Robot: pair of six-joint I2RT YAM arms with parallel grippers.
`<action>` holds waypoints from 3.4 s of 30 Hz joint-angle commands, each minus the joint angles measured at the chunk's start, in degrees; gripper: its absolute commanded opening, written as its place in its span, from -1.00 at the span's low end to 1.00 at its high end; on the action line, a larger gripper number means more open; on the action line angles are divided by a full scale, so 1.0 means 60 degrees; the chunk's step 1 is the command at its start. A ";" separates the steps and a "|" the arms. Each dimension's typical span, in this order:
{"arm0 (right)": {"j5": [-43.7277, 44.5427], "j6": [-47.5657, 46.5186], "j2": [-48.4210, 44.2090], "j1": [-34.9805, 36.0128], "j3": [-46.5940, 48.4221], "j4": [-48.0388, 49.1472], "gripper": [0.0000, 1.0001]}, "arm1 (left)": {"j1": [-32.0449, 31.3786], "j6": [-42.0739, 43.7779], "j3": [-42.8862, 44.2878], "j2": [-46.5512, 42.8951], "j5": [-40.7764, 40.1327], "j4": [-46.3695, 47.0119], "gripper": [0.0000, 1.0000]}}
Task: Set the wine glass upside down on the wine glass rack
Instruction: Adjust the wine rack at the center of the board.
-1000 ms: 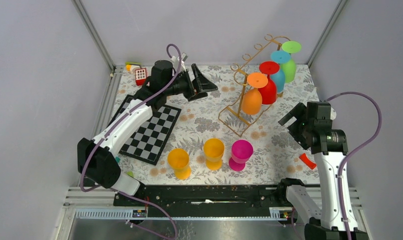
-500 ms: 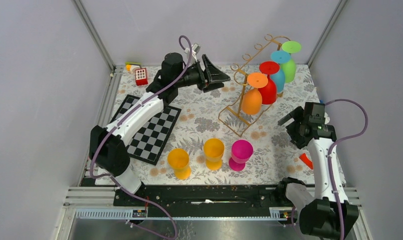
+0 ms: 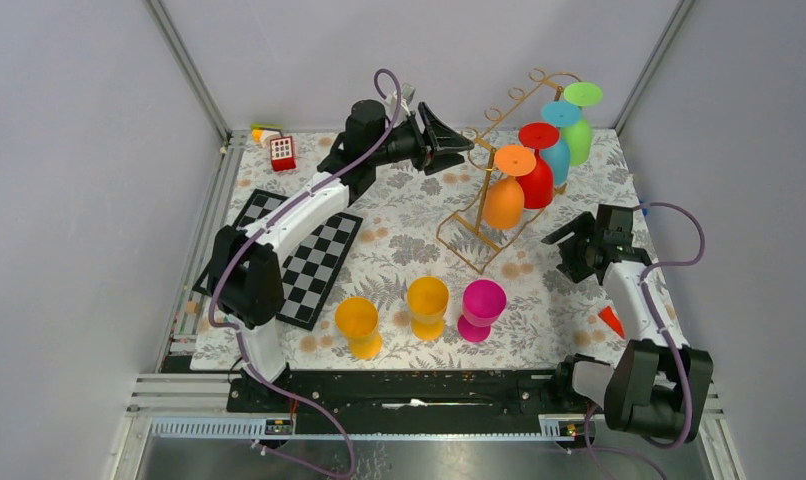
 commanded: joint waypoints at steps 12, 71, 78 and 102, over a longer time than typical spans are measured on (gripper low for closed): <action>-0.2574 0.0780 0.2513 -0.0033 -0.0497 0.3562 0.45 | -0.0088 -0.0460 0.0965 0.0471 0.0119 0.0875 -0.47; -0.3817 0.1285 0.7310 0.1402 0.2853 0.4067 -0.52 | -0.0607 -0.2173 -0.1481 -0.1815 -0.0608 0.1331 -1.00; -0.4539 0.1304 0.7847 0.1618 0.3564 0.4001 -0.53 | -0.0726 -0.2493 -0.1695 -0.1926 -0.0828 0.1467 -1.00; -0.5063 0.0412 0.8385 0.2516 0.4472 0.2801 -0.46 | -0.0981 -0.2701 -0.2427 -0.2505 -0.1545 0.1518 -0.93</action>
